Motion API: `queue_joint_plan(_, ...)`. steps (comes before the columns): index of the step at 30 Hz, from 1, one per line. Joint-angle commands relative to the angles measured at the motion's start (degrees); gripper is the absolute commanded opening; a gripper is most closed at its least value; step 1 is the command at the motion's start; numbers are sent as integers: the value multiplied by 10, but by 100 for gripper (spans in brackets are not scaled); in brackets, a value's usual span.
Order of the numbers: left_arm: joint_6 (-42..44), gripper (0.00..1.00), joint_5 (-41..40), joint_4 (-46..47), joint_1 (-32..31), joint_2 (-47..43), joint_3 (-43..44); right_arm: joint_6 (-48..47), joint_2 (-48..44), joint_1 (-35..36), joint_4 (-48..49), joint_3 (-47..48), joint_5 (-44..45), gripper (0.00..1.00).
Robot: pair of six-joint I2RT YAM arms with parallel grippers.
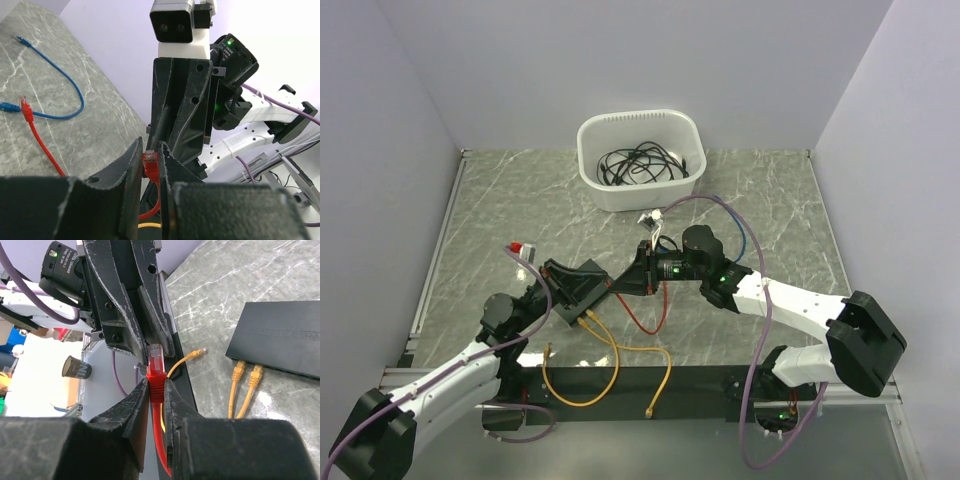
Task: Insert the plug into the switch port
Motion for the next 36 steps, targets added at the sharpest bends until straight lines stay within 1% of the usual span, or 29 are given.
queue_joint_plan(1,15,1,-9,-1,-2,2,8,-6,-16,-1,19,-6,-9,0)
queue_joint_plan(3,20,1,-21,-21,-2,-5,11,-8,-14,-1,22,-7,-9,0)
queue_joint_plan(4,23,3,-27,-46,-2,-14,12,-10,-11,-1,19,-7,-7,0)
queue_joint_plan(7,33,14,-53,-76,-2,-32,13,-25,-17,-1,-5,-6,3,0)
queue_joint_plan(10,47,27,-75,-132,-2,-44,25,-45,-33,-1,-36,-8,28,0)
queue_joint_plan(11,56,34,-85,-175,-2,-47,36,-51,-37,-1,-48,-8,52,0)
queue_joint_plan(13,64,41,-116,-211,-2,-56,43,-71,-42,-1,-93,-3,82,0)
queue_joint_plan(14,69,47,-129,-231,-2,-58,47,-77,-42,-1,-108,-1,94,0)
queue_joint_plan(15,71,49,-140,-265,-2,-60,53,-89,-43,-1,-131,3,116,0)
queue_joint_plan(16,76,55,-161,-277,-1,-61,54,-93,-44,0,-141,5,127,0)
queue_joint_plan(19,89,62,-195,-320,-2,-65,63,-114,-48,9,-177,6,182,0)
queue_joint_plan(20,100,66,-206,-335,-2,-65,73,-119,-47,13,-187,8,203,0)
queue_joint_plan(21,105,68,-213,-360,-2,-67,78,-132,-42,21,-209,13,238,0)
queue_joint_plan(22,112,71,-213,-373,-1,-66,83,-137,-37,25,-220,16,253,0)
queue_joint_plan(23,120,76,-253,-385,-2,-68,91,-140,-32,29,-229,19,262,0)
queue_joint_plan(25,130,81,-280,-407,-1,-68,97,-148,-19,44,-249,28,290,0)
queue_joint_plan(26,139,85,-301,-410,-1,-68,98,-151,-15,50,-253,31,298,0)
queue_joint_plan(28,143,88,-319,-415,0,-65,99,-152,-2,66,-255,32,327,0)
queue_joint_plan(32,146,88,-338,-424,8,-45,109,-153,30,97,-273,47,357,0)
queue_joint_plan(35,142,88,-334,-424,36,-22,111,-153,71,122,-282,68,383,0)
queue_joint_plan(36,141,88,-316,-419,46,-9,110,-152,88,125,-282,72,387,0)
